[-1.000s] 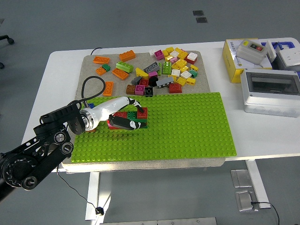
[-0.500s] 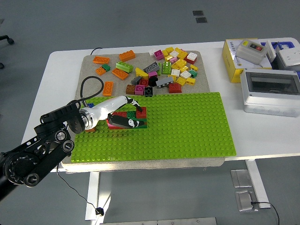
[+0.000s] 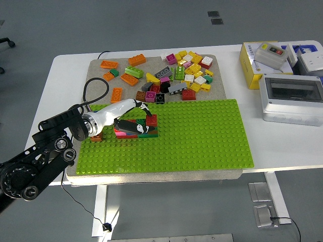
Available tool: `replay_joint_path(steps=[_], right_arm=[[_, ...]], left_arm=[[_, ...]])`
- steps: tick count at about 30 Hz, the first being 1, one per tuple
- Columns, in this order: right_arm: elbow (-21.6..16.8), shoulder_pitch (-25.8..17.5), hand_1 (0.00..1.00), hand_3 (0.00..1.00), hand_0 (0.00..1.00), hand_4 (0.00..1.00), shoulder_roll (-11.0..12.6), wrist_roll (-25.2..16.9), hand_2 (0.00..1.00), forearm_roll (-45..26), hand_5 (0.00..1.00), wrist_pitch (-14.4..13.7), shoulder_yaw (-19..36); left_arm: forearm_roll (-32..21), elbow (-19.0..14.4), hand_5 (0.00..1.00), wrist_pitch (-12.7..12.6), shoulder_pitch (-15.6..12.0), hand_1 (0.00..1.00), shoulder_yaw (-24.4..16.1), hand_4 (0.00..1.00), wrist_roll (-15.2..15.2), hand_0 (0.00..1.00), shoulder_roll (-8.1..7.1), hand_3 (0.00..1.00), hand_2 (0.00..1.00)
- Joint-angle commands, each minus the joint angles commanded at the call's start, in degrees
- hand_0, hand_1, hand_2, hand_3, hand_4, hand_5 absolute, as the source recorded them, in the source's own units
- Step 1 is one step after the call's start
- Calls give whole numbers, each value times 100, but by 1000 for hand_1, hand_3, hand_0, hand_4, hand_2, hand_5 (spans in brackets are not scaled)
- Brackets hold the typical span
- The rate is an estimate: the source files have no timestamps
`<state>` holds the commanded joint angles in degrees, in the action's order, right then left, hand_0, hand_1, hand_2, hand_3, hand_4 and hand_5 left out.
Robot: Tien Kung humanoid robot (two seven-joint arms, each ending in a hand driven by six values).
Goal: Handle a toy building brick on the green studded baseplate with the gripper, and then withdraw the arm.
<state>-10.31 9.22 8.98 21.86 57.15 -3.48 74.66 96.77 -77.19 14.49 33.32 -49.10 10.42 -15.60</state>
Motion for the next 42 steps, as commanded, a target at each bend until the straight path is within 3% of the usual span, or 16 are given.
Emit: replay_joint_path(steps=[8, 11, 13, 17, 18, 23, 24, 28, 29, 30, 34, 35, 36, 41, 42], right_arm=[[0, -1, 635, 736, 704, 585, -1, -22, 411, -15, 998, -13, -20], [0, -11, 635, 736, 704, 585, -3, -43, 411, -41, 998, -31, -46], [0, -17, 635, 735, 706, 585, -3, -52, 411, -43, 998, -46, -55], [0, -28, 635, 735, 706, 585, -9, -60, 411, -24, 998, -72, -74], [0, -34, 635, 735, 706, 585, -13, -62, 411, -28, 998, -77, -79], [0, -63, 635, 735, 706, 585, -33, -78, 411, -60, 998, -84, -95], [0, -67, 635, 735, 706, 582, -36, -78, 426, -47, 998, -77, -78], [0, -65, 635, 735, 706, 582, -58, -66, 426, 15, 998, -56, -27], [0, -63, 635, 735, 706, 582, -67, -61, 426, 29, 998, -55, -17], [0, -61, 634, 735, 706, 580, -74, -56, 433, 36, 998, -55, -15], [0, -48, 634, 735, 706, 580, -106, -22, 433, 27, 998, -39, -69], [0, -45, 634, 735, 706, 580, -113, -13, 433, 29, 998, -35, -79], [0, -39, 638, 739, 706, 580, -125, 0, 512, 31, 998, -28, -96], [0, -28, 638, 739, 706, 580, -166, 23, 512, -41, 998, -20, -224], [0, -26, 639, 747, 705, 580, -174, 29, 550, -50, 998, -17, -248]], left_arm=[[-71, -236, 510, -80, -73, 953, -237, 799, -110, 961, -63, 679, 920], [-43, -313, 510, -192, -186, 953, -466, 799, -278, 961, -112, 679, 920], [-5, -340, 451, -291, -279, 933, -633, 766, -457, 961, -152, 684, 904], [28, -476, 451, -611, -625, 933, -1062, 766, -944, 961, -320, 684, 904], [24, -527, 338, -678, -725, 886, -1163, 671, -1046, 948, -366, 686, 863], [-91, -767, 338, -1062, -1313, 886, -1666, 671, -1552, 948, -600, 686, 863], [-141, -759, 310, -1167, -1425, 880, -1738, 616, -1658, 939, -621, 680, 863], [-223, -619, 310, -1604, -1892, 880, -2025, 616, -2057, 939, -594, 680, 863], [-210, -568, 310, -1686, -1999, 880, -2099, 616, -2106, 939, -564, 680, 863], [-191, -531, 303, -1738, -2073, 941, -2148, 603, -2135, 958, -541, 670, 915], [-89, -389, 303, -1858, -2267, 941, -2231, 603, -2156, 958, -487, 670, 915], [-68, -366, 303, -1863, -2283, 941, -2232, 603, -2149, 958, -485, 670, 915], [-31, -336, 297, -1864, -2304, 938, -2234, 602, -2130, 959, -484, 665, 919], [44, -279, 297, -1870, -2364, 938, -2234, 602, -2082, 959, -520, 665, 919], [54, -274, 292, -1871, -2380, 942, -2229, 602, -2078, 959, -542, 666, 926]])
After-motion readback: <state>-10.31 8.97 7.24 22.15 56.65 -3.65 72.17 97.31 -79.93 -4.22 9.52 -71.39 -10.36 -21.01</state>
